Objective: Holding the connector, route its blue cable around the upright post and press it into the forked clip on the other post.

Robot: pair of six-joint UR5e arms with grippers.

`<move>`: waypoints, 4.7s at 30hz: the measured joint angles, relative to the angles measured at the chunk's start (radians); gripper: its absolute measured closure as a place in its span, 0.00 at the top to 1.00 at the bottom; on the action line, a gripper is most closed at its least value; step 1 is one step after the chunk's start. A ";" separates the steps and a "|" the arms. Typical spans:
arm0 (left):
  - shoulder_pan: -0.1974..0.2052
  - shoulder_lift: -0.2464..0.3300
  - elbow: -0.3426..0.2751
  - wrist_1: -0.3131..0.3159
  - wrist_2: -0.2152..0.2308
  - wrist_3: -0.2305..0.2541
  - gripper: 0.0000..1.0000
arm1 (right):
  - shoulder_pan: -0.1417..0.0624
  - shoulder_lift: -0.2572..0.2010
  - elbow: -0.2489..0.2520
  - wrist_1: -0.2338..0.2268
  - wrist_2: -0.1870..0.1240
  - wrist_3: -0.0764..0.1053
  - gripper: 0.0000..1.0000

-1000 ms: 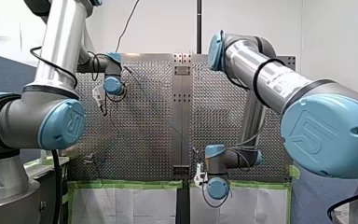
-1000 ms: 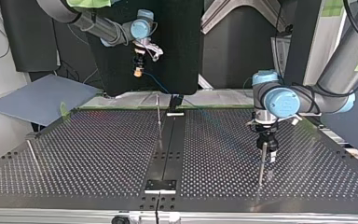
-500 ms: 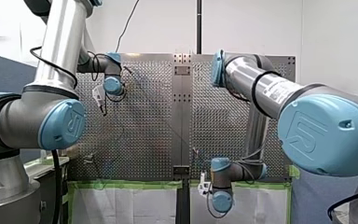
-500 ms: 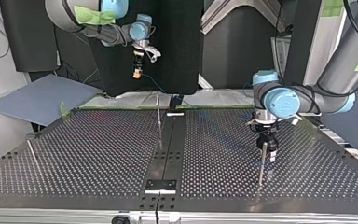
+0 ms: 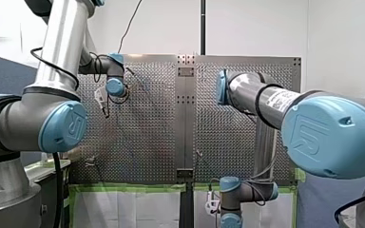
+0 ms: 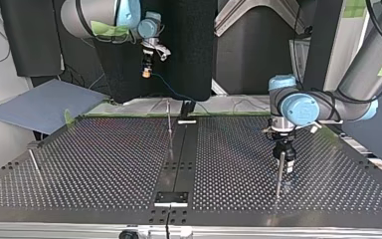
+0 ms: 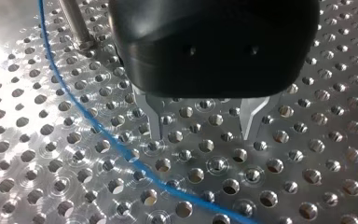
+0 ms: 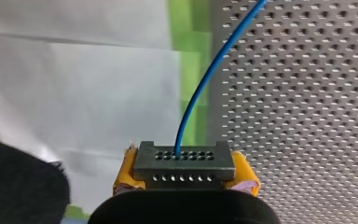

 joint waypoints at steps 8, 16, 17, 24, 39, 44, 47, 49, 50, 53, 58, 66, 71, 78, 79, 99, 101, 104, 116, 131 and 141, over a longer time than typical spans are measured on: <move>0.000 0.000 0.000 -0.001 0.000 0.000 0.81 | -0.004 0.079 -0.010 -0.012 -0.030 -0.020 0.00; 0.000 0.000 0.000 0.000 -0.001 0.000 0.81 | -0.007 0.144 -0.032 -0.025 -0.032 -0.041 0.00; 0.000 0.000 0.000 0.000 -0.001 0.000 0.81 | -0.008 0.150 -0.032 -0.026 -0.033 -0.044 0.00; 0.000 0.000 0.000 0.000 -0.001 0.000 0.81 | -0.013 0.203 -0.025 -0.018 -0.039 -0.067 0.00; 0.000 0.000 0.000 0.000 0.000 0.000 0.81 | 0.000 0.177 0.042 -0.001 -0.046 -0.072 0.00; 0.000 0.000 0.000 0.000 0.000 0.000 0.81 | 0.008 0.132 0.051 0.030 -0.045 -0.072 0.00; -0.001 0.000 0.000 0.000 0.000 0.000 0.81 | 0.010 0.106 0.068 0.038 -0.045 -0.070 0.00; 0.000 0.000 0.000 0.000 0.000 0.000 0.81 | 0.009 0.088 0.084 0.040 -0.044 -0.067 0.00; -0.001 0.000 0.000 0.000 0.000 0.000 0.81 | 0.008 0.081 0.091 0.043 -0.044 -0.066 0.00; 0.000 0.000 0.000 0.000 0.000 0.000 0.81 | 0.005 0.057 0.114 0.056 -0.043 -0.062 0.00; 0.000 0.000 0.000 0.000 0.000 0.000 0.81 | 0.011 0.010 0.159 0.099 -0.042 -0.058 0.00; 0.000 0.000 0.000 0.000 0.000 -0.001 0.81 | 0.011 -0.065 0.195 0.174 -0.046 -0.054 0.00; -0.002 0.000 0.000 -0.001 0.000 -0.005 0.81 | 0.004 -0.110 0.208 0.219 -0.053 -0.048 0.00; -0.003 0.000 0.000 -0.001 0.000 -0.007 0.81 | -0.002 -0.182 0.217 0.291 -0.075 -0.043 0.00; -0.003 0.000 0.000 -0.001 0.000 -0.008 0.81 | -0.004 -0.193 0.220 0.302 -0.079 -0.042 0.00; -0.008 0.000 0.000 0.000 0.000 -0.006 0.81 | -0.027 -0.390 0.284 0.195 -0.198 -0.033 0.00; -0.009 0.000 0.000 -0.001 0.000 -0.006 0.81 | -0.031 -0.408 0.285 0.181 -0.201 -0.033 0.00; -0.009 0.000 0.000 -0.001 0.000 -0.007 0.81 | -0.038 -0.432 0.290 0.172 -0.203 -0.033 0.00; -0.009 0.000 0.000 -0.002 0.000 -0.008 0.81 | -0.060 -0.528 0.319 0.109 -0.201 -0.036 0.00; -0.010 0.001 0.000 -0.017 0.000 -0.068 1.00 | -0.076 -0.582 0.319 0.105 -0.204 -0.038 0.00; -0.012 0.021 -0.002 -0.071 -0.030 -0.141 1.00 | -0.077 -0.582 0.319 0.109 -0.205 -0.038 0.00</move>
